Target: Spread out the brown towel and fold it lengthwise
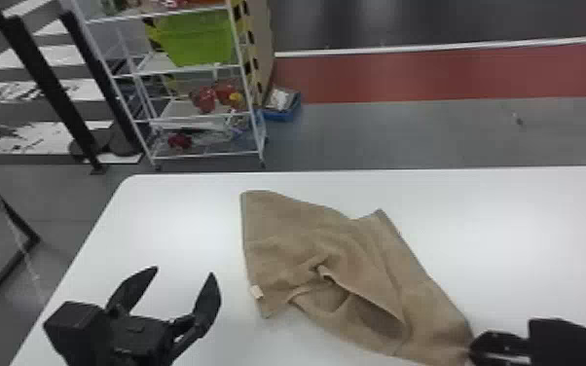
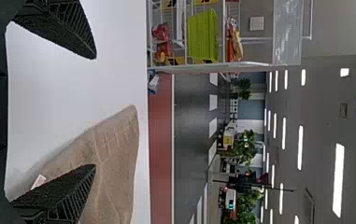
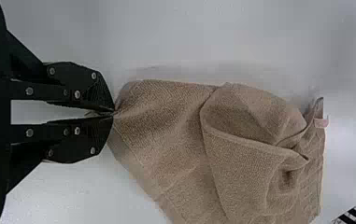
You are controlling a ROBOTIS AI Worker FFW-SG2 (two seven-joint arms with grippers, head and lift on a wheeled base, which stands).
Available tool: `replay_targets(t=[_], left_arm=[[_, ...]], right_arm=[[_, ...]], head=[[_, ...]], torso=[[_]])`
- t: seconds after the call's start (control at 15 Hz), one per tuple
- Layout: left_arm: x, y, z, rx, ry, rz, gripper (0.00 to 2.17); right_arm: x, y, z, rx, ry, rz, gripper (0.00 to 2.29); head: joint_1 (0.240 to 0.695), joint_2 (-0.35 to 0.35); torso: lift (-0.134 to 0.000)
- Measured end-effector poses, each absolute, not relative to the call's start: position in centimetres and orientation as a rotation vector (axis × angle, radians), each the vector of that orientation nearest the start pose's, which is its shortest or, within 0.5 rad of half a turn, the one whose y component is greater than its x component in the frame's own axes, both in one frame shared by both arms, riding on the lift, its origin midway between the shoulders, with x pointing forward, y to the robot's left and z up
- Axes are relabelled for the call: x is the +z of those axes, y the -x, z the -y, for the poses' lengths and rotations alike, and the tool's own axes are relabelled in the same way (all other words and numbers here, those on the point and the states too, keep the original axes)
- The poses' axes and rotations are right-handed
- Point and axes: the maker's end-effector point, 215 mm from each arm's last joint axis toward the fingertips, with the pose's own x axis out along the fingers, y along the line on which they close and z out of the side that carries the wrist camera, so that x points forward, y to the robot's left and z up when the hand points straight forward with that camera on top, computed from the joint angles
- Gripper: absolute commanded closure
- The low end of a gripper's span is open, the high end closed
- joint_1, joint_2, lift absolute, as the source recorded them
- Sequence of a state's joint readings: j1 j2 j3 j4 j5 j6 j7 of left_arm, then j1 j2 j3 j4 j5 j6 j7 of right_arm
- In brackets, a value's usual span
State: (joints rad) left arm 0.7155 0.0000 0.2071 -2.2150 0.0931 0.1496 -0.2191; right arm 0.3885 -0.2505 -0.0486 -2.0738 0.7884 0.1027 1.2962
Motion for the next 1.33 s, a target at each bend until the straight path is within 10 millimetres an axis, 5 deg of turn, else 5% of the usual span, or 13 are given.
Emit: replay_targets(t=[0.2, 0.6, 1.07, 1.33], left_arm=[[-37.0, -37.5, -27.1, -0.129, -0.003, -0.209, 0.04], [-36.4, -36.8, -20.0, -0.507, -0.134, -0.214, 0.14], [-39.2, -34.9, -15.9, -0.683, -0.274, -0.32, 0.2], [-41.4, -35.4, -13.4, -0.686, -0.321, -0.361, 0.2]], right_arm=[[-46.1, -34.7, 19.2, 1.121, 0.886, -0.612, 1.4], [-43.5, -36.7, 20.8, 1.036, 0.825, -0.567, 1.4], [-43.6, -36.6, 20.8, 0.994, 0.767, -0.582, 1.39], [-43.3, -36.0, 20.4, 0.986, 0.751, -0.589, 1.39]], head=[[0.695, 0.126], [0.695, -0.01], [0.695, -0.075], [0.695, -0.107]], torso=[[-0.122], [-0.122], [-0.122], [-0.122]])
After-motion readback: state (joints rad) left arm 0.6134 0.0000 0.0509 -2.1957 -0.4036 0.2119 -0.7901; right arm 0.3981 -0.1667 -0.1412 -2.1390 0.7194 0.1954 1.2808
